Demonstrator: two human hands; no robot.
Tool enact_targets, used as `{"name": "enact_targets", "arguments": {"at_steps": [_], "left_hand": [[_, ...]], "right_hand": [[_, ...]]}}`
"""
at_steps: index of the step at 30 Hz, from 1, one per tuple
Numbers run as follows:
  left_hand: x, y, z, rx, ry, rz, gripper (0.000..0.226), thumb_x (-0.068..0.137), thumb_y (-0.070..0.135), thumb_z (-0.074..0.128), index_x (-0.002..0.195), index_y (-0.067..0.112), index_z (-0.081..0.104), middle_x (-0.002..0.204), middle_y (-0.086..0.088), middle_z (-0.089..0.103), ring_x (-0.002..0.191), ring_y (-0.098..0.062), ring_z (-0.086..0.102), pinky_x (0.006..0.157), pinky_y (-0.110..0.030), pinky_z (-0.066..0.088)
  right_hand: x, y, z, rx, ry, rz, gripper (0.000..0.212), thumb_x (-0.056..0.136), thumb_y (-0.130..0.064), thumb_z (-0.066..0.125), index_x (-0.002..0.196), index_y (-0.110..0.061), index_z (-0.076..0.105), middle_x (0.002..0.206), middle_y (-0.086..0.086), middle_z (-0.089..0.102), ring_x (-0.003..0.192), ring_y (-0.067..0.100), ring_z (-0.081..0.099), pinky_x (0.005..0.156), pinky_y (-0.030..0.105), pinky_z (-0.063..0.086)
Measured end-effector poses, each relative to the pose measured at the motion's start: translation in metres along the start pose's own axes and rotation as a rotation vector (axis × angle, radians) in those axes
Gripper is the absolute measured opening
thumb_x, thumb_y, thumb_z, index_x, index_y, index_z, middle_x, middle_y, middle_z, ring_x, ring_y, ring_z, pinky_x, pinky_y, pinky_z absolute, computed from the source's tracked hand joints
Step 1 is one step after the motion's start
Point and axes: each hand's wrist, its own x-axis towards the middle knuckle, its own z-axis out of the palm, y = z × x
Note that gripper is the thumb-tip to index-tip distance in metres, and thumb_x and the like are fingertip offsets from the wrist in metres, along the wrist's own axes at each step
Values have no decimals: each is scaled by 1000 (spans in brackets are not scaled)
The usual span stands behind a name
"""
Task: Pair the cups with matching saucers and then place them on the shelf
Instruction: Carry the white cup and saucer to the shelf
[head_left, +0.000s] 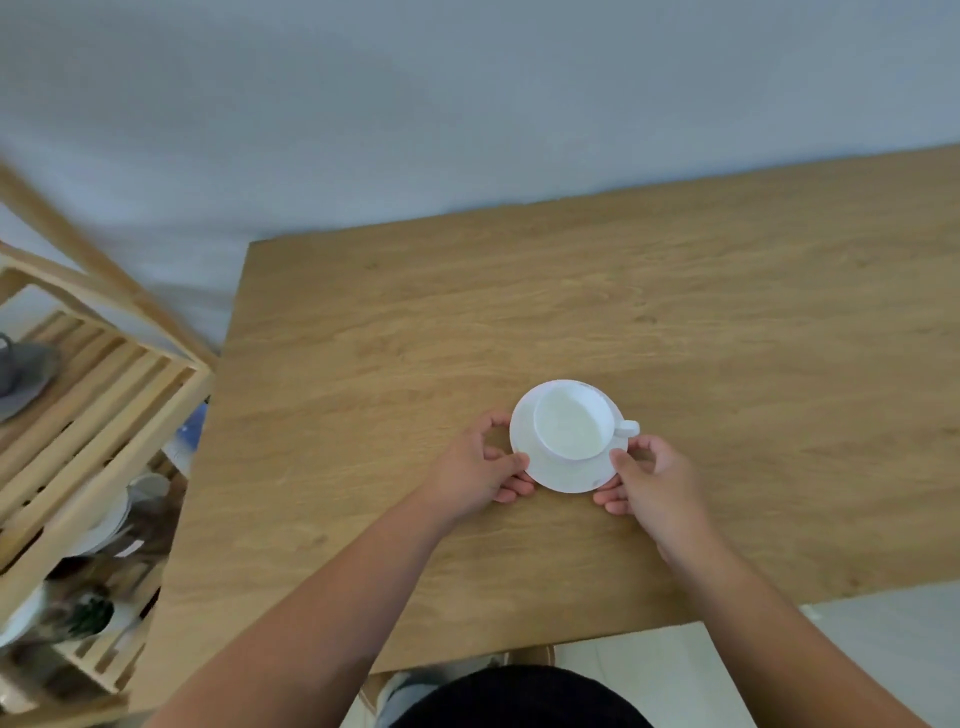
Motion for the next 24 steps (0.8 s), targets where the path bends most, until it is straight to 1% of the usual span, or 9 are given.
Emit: {"name": "enact_targets", "arguments": {"at_steps": [4, 7, 10, 15, 18, 21, 24], "left_hand": [[-17, -14, -8, -104, 49, -14, 40, 92, 10, 64, 127, 22, 48, 78, -9, 74, 69, -16, 72, 62, -26, 58], [-37, -28, -25, -179, 143, -31, 41, 92, 9, 65, 126, 22, 49, 77, -10, 74, 68, -17, 72, 61, -27, 58], [-55, -40, -43, -222, 250, -47, 39, 92, 10, 65, 125, 24, 50, 76, -9, 75, 69, -17, 72, 62, -27, 59], [-78, -57, -77, -267, 412, -83, 43, 91, 11, 65, 129, 23, 50, 76, -10, 75, 69, -17, 72, 64, -29, 58], [-96, -71, -104, -291, 523, -127, 44, 90, 13, 67, 130, 24, 51, 76, -9, 77, 70, -18, 74, 69, -33, 60], [-114, -82, -127, -311, 593, -156, 43, 90, 15, 67, 128, 27, 51, 78, -7, 78, 73, -18, 75, 73, -35, 61], [-129, -89, -155, -349, 673, -158, 43, 91, 15, 67, 129, 27, 51, 79, -7, 78, 73, -18, 75, 71, -33, 61]], "right_hand": [[1, -3, 10, -41, -72, -24, 15, 96, -15, 53, 111, -15, 51, 68, 12, 69, 52, 18, 69, 51, 27, 54], [0, -6, 33, -79, -176, -40, 14, 96, -15, 53, 110, -15, 51, 64, 10, 67, 51, 18, 68, 49, 26, 53], [-1, -8, 61, -109, -254, -64, 15, 96, -16, 53, 111, -14, 53, 63, 9, 67, 53, 20, 69, 51, 29, 53], [-5, -13, 113, -151, -359, -93, 11, 97, -15, 52, 108, -18, 51, 63, 8, 66, 54, 22, 69, 52, 32, 53], [-15, -17, 152, -191, -438, -120, 11, 97, -14, 51, 107, -18, 50, 62, 9, 66, 53, 23, 69, 52, 32, 54], [-27, -21, 186, -229, -494, -141, 11, 97, -14, 50, 107, -18, 51, 62, 8, 67, 55, 24, 69, 52, 32, 55], [-36, -33, 224, -261, -552, -154, 11, 98, -15, 50, 107, -20, 49, 63, 8, 67, 55, 23, 68, 53, 30, 56]]}}
